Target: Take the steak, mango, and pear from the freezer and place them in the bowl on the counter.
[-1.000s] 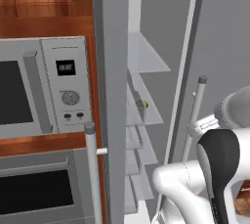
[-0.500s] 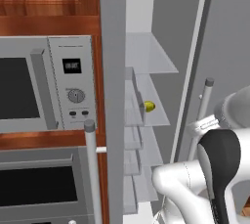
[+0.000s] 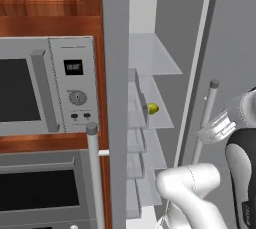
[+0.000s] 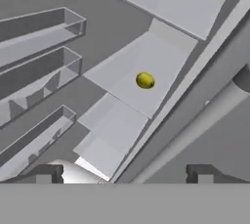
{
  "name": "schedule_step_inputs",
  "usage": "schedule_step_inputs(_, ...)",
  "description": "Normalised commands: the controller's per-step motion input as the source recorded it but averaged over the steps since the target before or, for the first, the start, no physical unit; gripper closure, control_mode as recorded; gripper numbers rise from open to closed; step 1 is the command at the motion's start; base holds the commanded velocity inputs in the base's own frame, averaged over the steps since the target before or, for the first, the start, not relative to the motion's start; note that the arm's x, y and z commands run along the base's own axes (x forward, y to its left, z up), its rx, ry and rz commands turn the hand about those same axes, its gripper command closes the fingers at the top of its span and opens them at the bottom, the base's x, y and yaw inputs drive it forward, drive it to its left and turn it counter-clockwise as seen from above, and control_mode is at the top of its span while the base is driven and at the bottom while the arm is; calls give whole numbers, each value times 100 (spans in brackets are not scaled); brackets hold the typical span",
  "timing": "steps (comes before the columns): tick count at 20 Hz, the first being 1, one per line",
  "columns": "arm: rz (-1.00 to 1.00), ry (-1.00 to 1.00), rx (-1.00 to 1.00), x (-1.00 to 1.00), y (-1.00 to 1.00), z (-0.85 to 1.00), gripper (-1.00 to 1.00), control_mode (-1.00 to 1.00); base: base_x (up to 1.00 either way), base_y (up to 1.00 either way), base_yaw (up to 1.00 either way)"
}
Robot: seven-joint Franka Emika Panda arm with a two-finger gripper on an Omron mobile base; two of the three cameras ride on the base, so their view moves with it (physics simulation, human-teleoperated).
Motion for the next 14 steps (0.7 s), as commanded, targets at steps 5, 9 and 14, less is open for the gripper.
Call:
schedule_step_inputs(5, 38, -4, -13, 0, 47, 0, -100, -100, 0, 0, 0)
schedule_step_inputs(9, 31, -9, -23, 16, 61, -13, -100, -100, 0, 0, 0)
schedule_step_inputs(14, 18, 11, -33, 26, 46, -12, -100, -100, 0, 0, 0)
